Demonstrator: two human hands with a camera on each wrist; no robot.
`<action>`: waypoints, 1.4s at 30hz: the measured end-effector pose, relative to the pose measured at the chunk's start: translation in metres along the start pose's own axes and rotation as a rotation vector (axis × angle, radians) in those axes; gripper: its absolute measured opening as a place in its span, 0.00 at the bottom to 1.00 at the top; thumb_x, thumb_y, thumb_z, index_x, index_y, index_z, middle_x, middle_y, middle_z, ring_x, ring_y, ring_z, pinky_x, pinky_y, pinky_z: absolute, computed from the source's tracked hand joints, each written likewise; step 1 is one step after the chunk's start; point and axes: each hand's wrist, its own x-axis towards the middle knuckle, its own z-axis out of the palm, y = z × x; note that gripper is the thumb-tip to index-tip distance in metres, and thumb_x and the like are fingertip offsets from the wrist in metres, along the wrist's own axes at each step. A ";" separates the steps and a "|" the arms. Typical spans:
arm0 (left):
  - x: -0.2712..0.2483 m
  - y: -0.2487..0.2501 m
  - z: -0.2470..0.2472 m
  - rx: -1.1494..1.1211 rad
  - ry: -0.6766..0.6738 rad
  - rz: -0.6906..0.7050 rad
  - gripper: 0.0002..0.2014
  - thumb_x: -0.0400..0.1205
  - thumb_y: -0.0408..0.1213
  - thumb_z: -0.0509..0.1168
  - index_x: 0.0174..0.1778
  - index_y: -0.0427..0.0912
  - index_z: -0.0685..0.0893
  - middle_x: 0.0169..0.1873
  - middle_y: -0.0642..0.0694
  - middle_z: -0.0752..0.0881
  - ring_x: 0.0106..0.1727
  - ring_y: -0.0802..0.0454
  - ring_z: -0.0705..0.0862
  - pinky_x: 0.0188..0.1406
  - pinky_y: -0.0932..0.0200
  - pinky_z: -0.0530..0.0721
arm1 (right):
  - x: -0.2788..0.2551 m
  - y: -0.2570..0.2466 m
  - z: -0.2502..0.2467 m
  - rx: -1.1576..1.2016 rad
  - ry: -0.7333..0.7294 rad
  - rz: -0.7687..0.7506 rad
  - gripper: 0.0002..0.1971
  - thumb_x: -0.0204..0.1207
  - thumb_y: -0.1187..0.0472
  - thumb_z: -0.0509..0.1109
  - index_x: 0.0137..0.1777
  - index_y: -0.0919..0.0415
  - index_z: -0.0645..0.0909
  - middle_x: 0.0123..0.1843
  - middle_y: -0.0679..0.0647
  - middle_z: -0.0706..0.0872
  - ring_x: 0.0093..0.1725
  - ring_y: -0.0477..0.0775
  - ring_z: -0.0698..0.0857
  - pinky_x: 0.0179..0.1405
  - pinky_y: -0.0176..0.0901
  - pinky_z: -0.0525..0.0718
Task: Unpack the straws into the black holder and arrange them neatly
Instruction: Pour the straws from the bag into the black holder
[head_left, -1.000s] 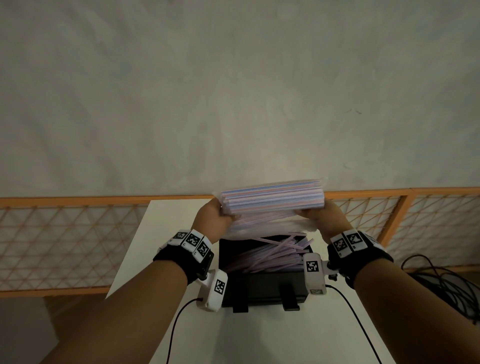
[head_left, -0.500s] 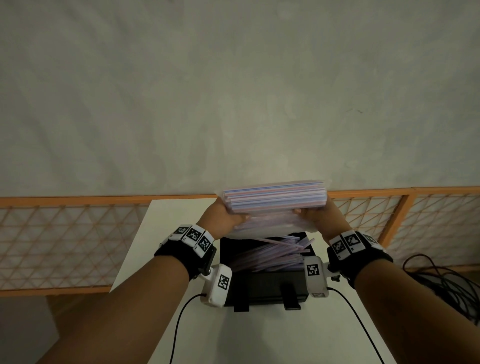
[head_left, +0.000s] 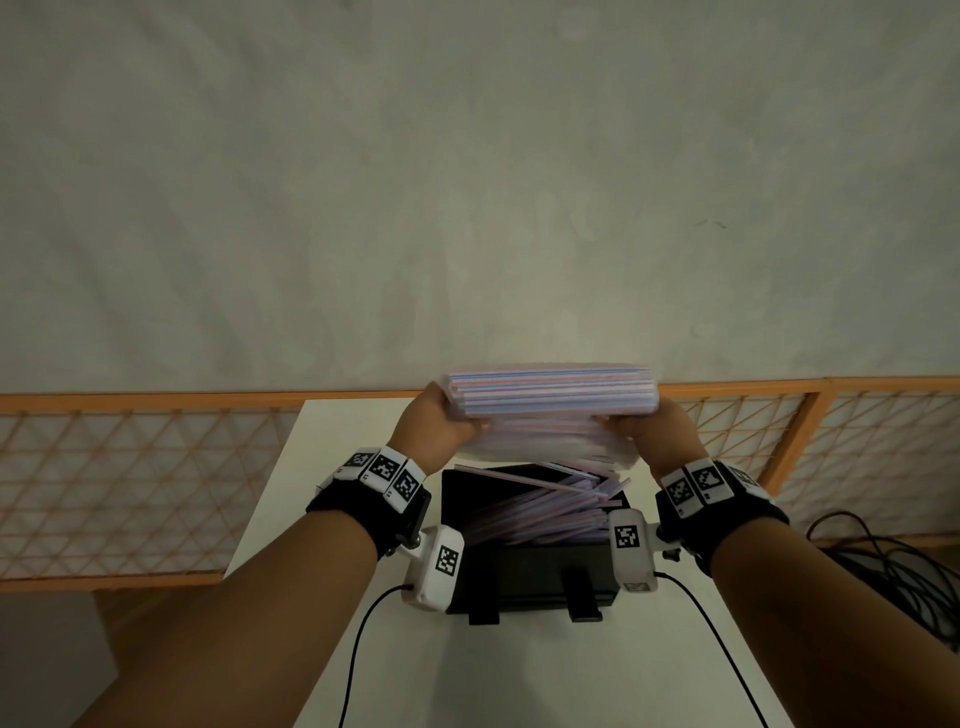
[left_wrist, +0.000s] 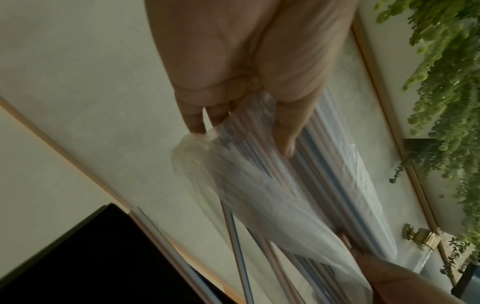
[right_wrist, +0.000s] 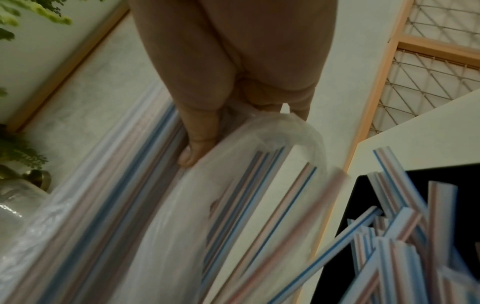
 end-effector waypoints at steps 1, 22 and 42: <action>-0.001 0.002 0.000 -0.039 -0.020 0.006 0.31 0.70 0.35 0.78 0.68 0.47 0.75 0.60 0.49 0.86 0.61 0.51 0.84 0.64 0.54 0.81 | 0.000 -0.001 0.001 -0.031 0.013 0.005 0.19 0.65 0.56 0.80 0.52 0.67 0.85 0.52 0.68 0.89 0.53 0.65 0.86 0.57 0.60 0.82; -0.005 0.002 -0.002 0.069 0.094 0.074 0.18 0.73 0.25 0.70 0.56 0.44 0.83 0.46 0.49 0.86 0.48 0.51 0.84 0.43 0.66 0.77 | -0.015 -0.028 -0.004 -0.033 0.084 -0.046 0.13 0.72 0.58 0.75 0.51 0.67 0.86 0.40 0.59 0.84 0.42 0.52 0.79 0.41 0.39 0.70; 0.001 -0.007 -0.003 0.181 -0.082 -0.016 0.15 0.76 0.38 0.71 0.59 0.40 0.87 0.53 0.40 0.89 0.55 0.42 0.86 0.56 0.52 0.81 | -0.012 -0.016 0.004 0.268 0.050 0.127 0.09 0.71 0.62 0.74 0.51 0.59 0.86 0.52 0.63 0.88 0.50 0.59 0.85 0.50 0.54 0.80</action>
